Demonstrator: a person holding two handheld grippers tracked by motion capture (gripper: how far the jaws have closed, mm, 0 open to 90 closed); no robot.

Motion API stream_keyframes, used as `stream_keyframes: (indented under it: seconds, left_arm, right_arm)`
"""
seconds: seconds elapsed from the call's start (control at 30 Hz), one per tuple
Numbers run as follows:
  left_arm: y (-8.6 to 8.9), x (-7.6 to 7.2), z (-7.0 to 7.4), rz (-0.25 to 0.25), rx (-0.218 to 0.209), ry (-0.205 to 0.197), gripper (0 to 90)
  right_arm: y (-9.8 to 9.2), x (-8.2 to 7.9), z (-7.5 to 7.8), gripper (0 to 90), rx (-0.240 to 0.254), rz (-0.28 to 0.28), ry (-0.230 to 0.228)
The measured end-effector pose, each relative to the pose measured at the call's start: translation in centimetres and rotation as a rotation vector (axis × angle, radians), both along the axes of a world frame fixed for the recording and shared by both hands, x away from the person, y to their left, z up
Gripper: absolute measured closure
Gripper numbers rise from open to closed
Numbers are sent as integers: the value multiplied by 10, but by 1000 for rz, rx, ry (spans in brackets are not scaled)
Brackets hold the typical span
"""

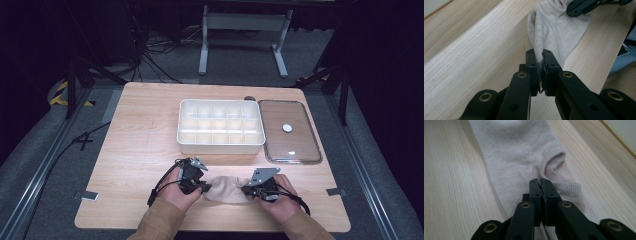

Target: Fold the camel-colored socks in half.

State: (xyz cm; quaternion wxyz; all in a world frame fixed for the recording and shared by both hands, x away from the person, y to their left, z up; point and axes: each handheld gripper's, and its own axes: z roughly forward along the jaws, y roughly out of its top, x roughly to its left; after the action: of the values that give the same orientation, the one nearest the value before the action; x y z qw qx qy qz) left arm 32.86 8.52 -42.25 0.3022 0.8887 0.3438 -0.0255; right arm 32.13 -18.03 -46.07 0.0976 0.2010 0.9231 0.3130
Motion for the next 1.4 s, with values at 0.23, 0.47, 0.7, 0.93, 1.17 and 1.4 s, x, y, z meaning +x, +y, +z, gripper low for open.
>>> stream_keyframes:
  seconds: [0.23, 0.47, 0.7, 0.93, 1.17, 1.4]
  left_arm:
    - [2, 1, 4, 13, 17, 53, 852]
    - [1, 1, 11, -2, -33, 31, 851]
    - [-9, 2, 18, -39, -103, -8, 852]
    - [-18, 3, 15, -66, -95, -2, 851]
    - [-22, 4, 13, -81, -80, 7, 850]
    - [-25, 6, 12, -90, -74, 15, 850]
  right_arm:
    - [16, 3, -1, 861, 63, 37, -26]
    - [31, 6, -5, 866, 47, 67, -7]
    - [37, 6, -6, 868, 69, 86, 13]
    - [48, 7, -8, 867, 102, 120, 24]
    - [38, 5, -1, 802, 116, 113, -11]
    - [-7, 7, 14, 830, 96, 51, 52]
